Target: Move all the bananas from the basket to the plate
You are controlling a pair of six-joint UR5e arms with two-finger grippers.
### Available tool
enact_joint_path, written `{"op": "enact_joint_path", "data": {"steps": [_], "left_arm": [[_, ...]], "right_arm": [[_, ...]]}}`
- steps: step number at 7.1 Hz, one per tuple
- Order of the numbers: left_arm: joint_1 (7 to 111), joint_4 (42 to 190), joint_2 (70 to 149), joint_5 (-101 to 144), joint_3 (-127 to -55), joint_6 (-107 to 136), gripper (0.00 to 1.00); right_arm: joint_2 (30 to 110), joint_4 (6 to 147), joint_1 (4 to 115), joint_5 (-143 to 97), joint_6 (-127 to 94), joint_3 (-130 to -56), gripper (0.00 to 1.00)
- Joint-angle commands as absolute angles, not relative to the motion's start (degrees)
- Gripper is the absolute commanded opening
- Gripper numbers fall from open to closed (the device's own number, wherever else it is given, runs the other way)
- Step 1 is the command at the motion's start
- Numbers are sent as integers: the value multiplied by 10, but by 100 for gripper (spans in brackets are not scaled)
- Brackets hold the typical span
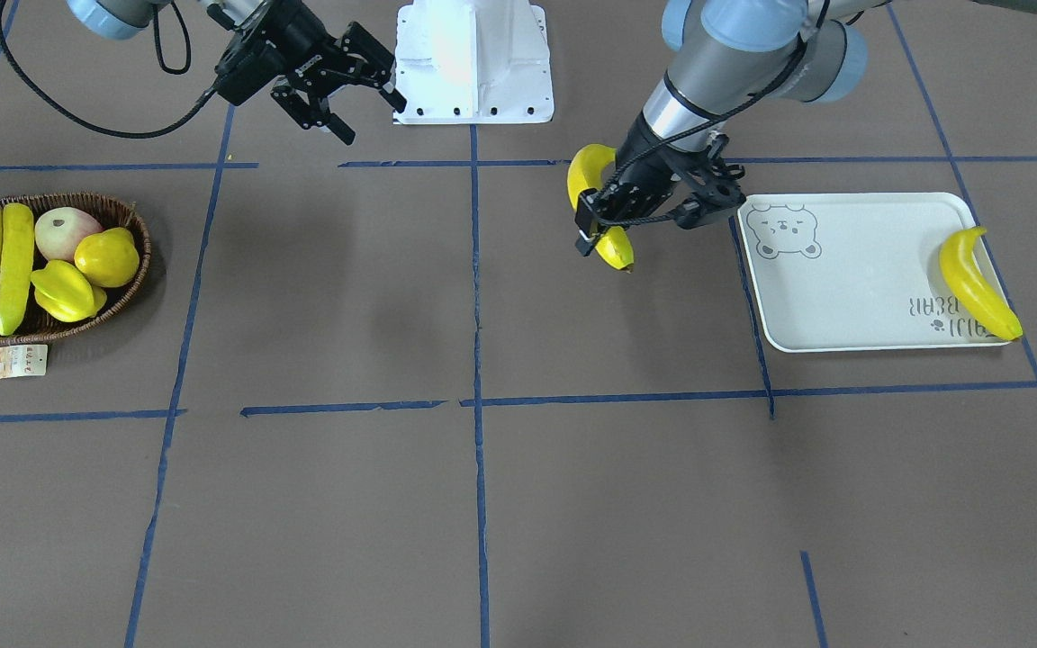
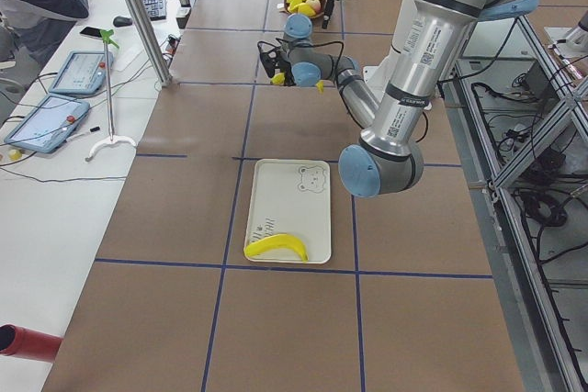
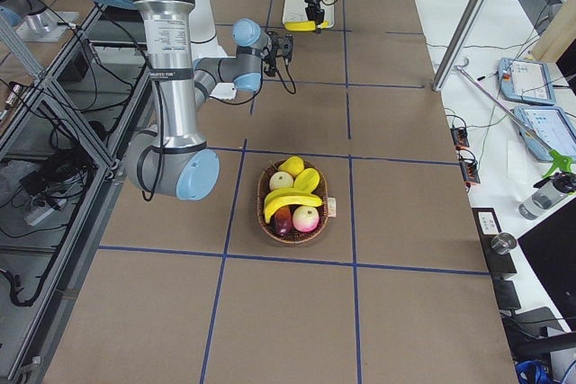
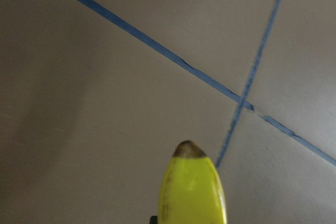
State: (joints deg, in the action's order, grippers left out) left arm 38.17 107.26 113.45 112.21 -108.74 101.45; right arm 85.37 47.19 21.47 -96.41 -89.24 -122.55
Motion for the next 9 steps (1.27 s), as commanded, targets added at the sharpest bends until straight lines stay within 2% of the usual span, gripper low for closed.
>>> {"op": "enact_joint_path", "data": {"steps": [1, 5, 9], "left_arm": [[409, 1004, 1088, 1106, -1105, 1039, 5], [453, 1022, 964, 1081, -1096, 990, 5], [497, 1041, 911, 1081, -1095, 865, 5]], "right_arm": [[899, 496, 244, -969, -887, -1224, 100], [901, 655, 349, -1080, -761, -1230, 100], [908, 672, 380, -1116, -722, -1229, 100]]}}
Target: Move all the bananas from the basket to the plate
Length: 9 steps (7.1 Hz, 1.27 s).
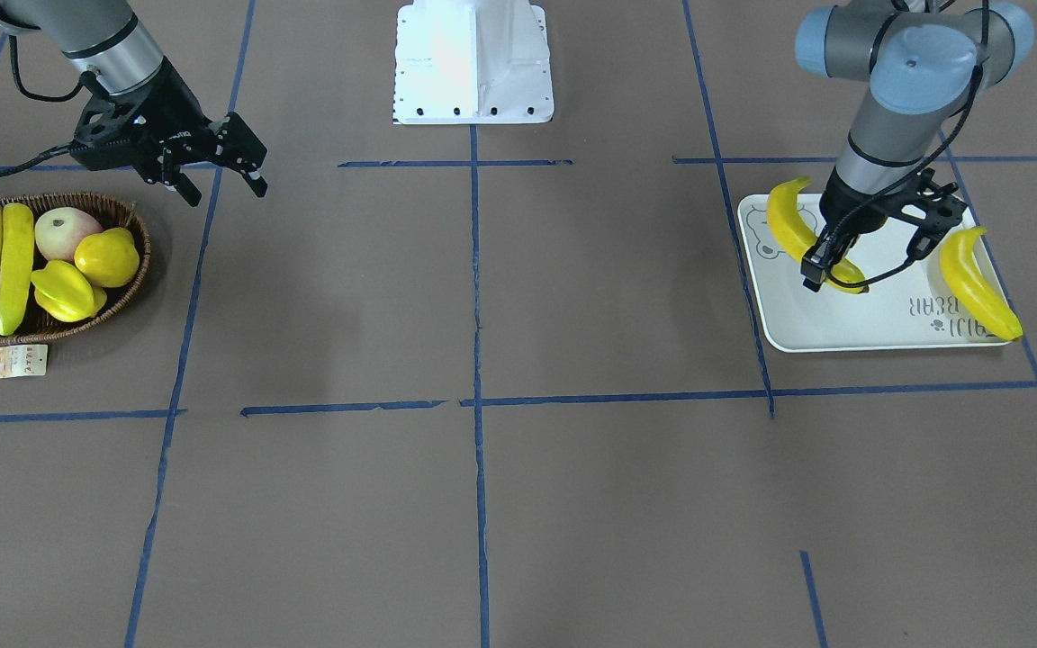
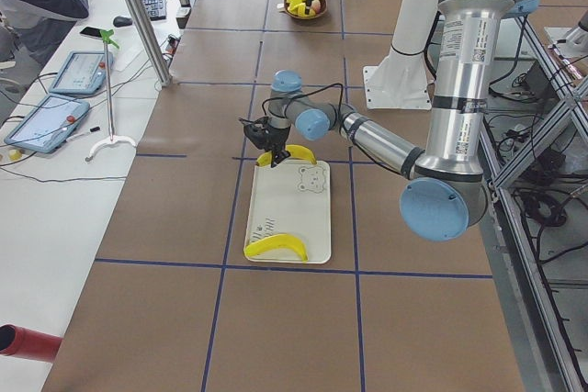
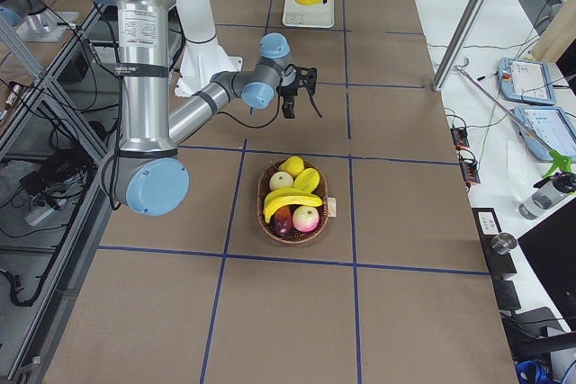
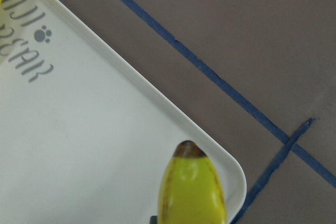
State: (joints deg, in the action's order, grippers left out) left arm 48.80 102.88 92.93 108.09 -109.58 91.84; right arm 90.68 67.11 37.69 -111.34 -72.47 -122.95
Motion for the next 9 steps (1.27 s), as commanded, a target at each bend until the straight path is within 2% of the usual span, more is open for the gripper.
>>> {"op": "enact_joint_path", "data": {"steps": [1, 2, 3, 4, 5, 6, 9], "left_arm": [[505, 1051, 901, 1082, -1082, 847, 5], [519, 1099, 900, 1082, -1029, 843, 5], [532, 1209, 898, 1085, -959, 835, 5], [534, 1257, 894, 1105, -918, 807, 5], [567, 1261, 879, 1167, -918, 763, 6], [584, 1262, 867, 1186, -911, 723, 14], [592, 1279, 875, 1168, -856, 720, 32]], "right_arm": [[908, 672, 379, -1116, -722, -1229, 100], [906, 672, 379, -1116, -722, -1227, 100], [904, 672, 377, -1116, -722, -1225, 100], [902, 672, 377, -1116, -722, -1226, 100], [902, 672, 377, -1116, -722, -1227, 100], [901, 672, 377, -1116, -722, -1227, 100], [899, 672, 376, -1116, -722, -1227, 100]]}}
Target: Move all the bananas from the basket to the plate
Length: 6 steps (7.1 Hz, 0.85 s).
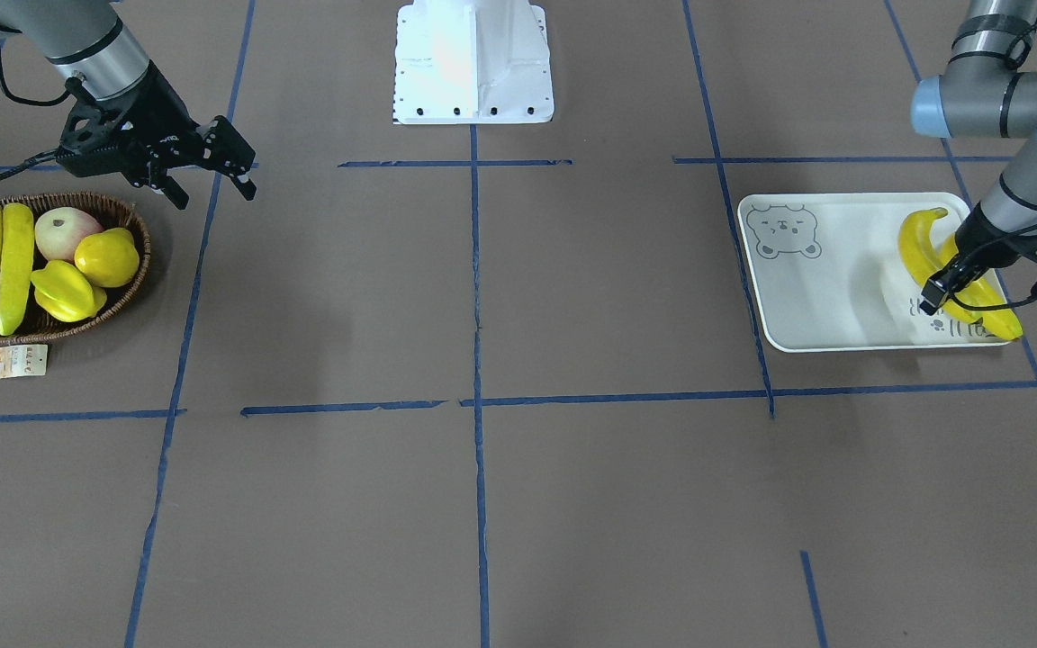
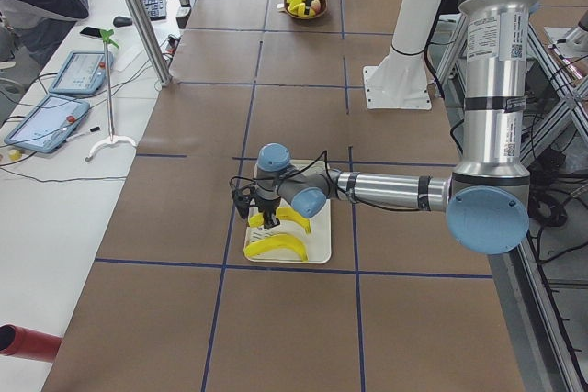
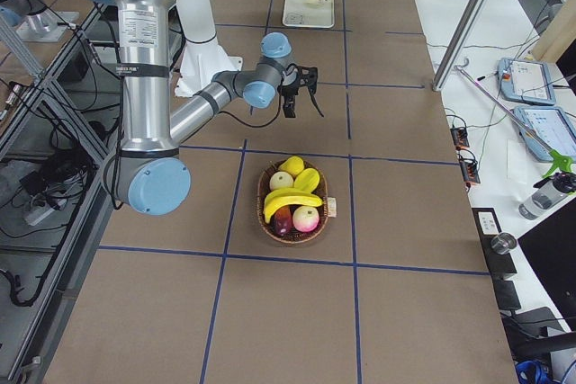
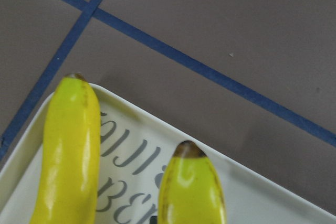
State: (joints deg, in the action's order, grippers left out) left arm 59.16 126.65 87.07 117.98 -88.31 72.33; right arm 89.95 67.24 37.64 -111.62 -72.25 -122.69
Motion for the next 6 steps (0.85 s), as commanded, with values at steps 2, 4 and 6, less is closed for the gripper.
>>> {"op": "enact_joint_path", "data": {"steps": [2, 4, 6], "left_arm": [[592, 1298, 875, 1171, -862, 720, 99], [611, 1291, 876, 1210, -898, 720, 100], [602, 1226, 898, 1252, -987, 721, 100]], "right_arm": [[901, 672, 376, -1116, -722, -1227, 100], [901, 672, 378, -1116, -722, -1229, 100], [908, 676, 383, -1116, -709, -1225, 100]]}}
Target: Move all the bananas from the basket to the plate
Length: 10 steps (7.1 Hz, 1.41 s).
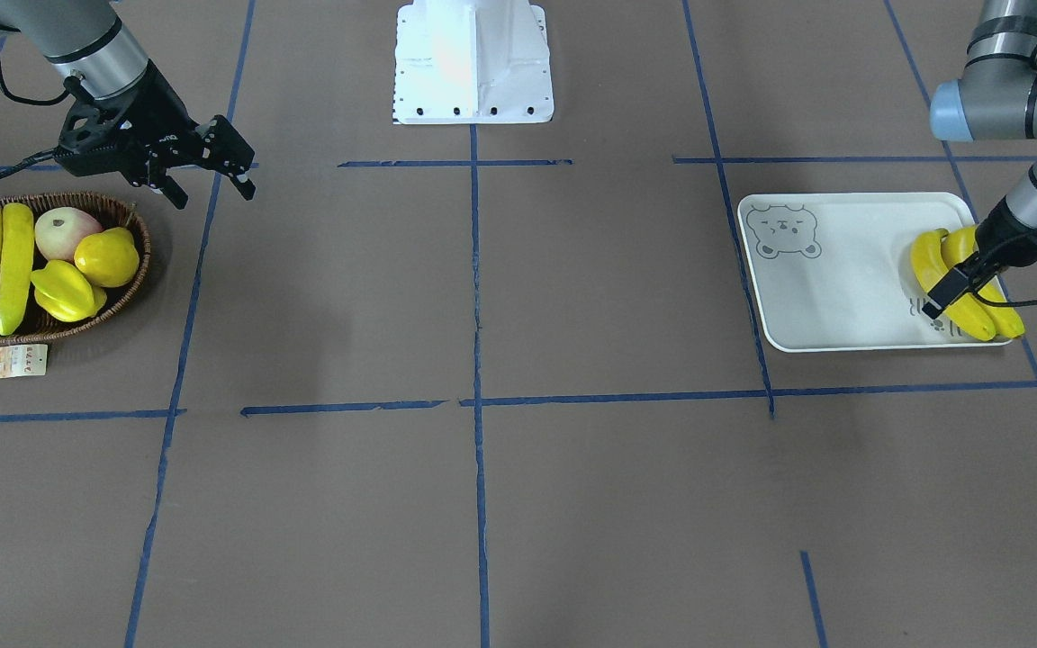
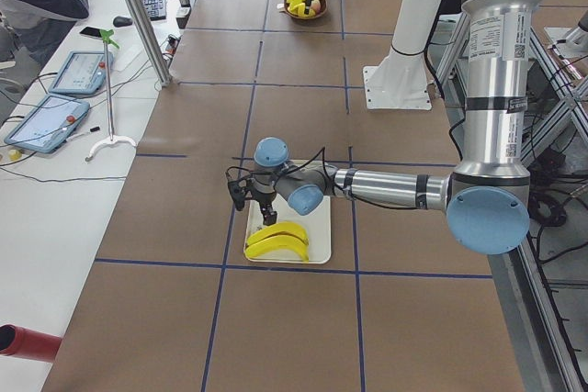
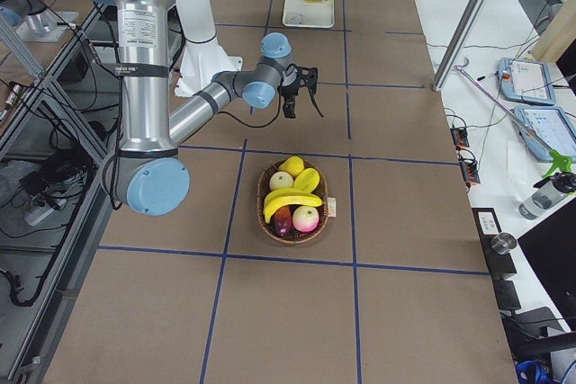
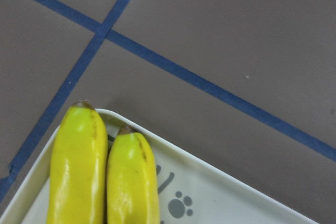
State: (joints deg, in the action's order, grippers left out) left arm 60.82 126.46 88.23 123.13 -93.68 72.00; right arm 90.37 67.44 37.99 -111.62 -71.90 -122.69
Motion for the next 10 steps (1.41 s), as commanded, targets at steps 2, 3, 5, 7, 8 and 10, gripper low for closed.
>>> {"op": "enact_joint_path", "data": {"steps": [2, 3, 5, 7, 8, 10], "left_arm": [[518, 1171, 918, 1248, -1055, 720, 100], [514, 1171, 926, 1247, -1059, 720, 100], [506, 1171, 930, 1241, -1059, 722, 100], [496, 1171, 931, 1234, -1060, 725, 100], [496, 1171, 931, 1234, -1060, 725, 100], [496, 1171, 932, 1234, -1059, 725, 100]], "right_arm": [[931, 713, 396, -1117, -623, -1228, 100], [968, 707, 412, -1120, -555, -1230, 100], [1039, 708, 471, -1138, -415, -1235, 100], [1105, 708, 502, -1108, -273, -1225, 100], [1115, 707, 501, -1064, -252, -1206, 100], [1114, 707, 500, -1034, -234, -1172, 100]]}}
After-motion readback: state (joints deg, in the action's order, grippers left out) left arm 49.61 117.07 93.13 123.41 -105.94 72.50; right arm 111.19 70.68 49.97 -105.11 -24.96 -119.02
